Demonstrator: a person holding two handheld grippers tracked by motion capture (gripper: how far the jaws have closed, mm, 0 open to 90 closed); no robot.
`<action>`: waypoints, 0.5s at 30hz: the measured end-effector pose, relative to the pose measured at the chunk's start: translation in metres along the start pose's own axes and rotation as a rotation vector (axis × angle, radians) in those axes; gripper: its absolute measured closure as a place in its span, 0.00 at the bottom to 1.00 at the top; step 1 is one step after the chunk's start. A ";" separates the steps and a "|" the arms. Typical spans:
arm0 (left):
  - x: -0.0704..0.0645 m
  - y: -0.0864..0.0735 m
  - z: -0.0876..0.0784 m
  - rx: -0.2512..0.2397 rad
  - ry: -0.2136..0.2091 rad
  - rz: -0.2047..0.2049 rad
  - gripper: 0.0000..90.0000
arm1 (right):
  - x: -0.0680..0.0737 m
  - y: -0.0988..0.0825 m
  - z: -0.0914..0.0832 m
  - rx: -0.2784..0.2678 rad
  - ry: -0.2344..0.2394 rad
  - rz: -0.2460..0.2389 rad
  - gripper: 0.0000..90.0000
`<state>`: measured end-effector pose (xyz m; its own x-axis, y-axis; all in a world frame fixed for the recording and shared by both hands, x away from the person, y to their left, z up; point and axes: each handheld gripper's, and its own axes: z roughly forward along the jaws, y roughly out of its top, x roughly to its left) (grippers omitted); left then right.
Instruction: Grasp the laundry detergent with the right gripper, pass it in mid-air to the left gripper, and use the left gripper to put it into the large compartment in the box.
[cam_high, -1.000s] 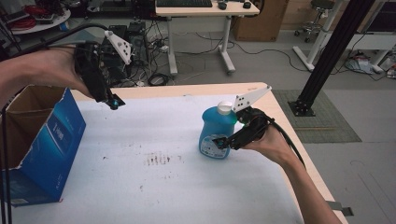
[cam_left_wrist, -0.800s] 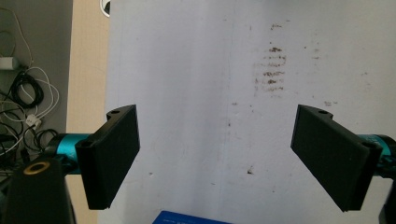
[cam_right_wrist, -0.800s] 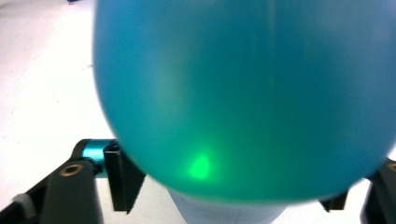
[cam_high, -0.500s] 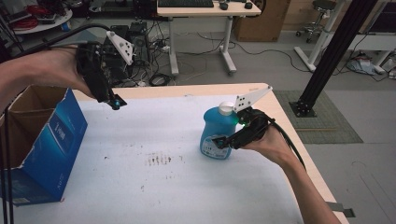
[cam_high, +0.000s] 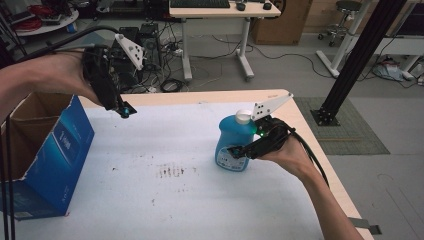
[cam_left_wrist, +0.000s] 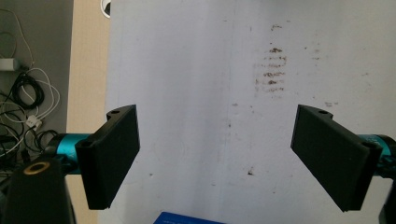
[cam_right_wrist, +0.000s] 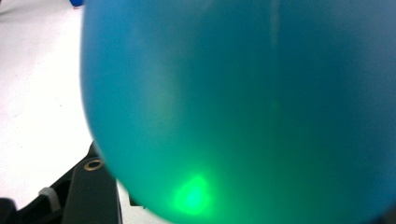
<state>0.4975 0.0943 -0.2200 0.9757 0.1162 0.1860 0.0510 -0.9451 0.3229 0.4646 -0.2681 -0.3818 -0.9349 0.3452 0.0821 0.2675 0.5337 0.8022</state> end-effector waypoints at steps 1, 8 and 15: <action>0.000 0.000 0.000 0.001 -0.002 0.001 0.17 | 0.000 0.000 0.001 0.004 0.001 -0.002 0.39; 0.000 -0.001 -0.001 -0.001 -0.003 -0.002 0.17 | -0.003 -0.002 0.002 -0.002 0.007 0.006 0.42; -0.001 -0.001 -0.002 -0.007 -0.003 -0.003 0.17 | -0.003 -0.003 0.002 -0.015 -0.021 -0.017 0.49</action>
<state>0.4960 0.0959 -0.2187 0.9761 0.1182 0.1822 0.0525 -0.9424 0.3304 0.4672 -0.2690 -0.3854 -0.9343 0.3521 0.0560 0.2477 0.5279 0.8124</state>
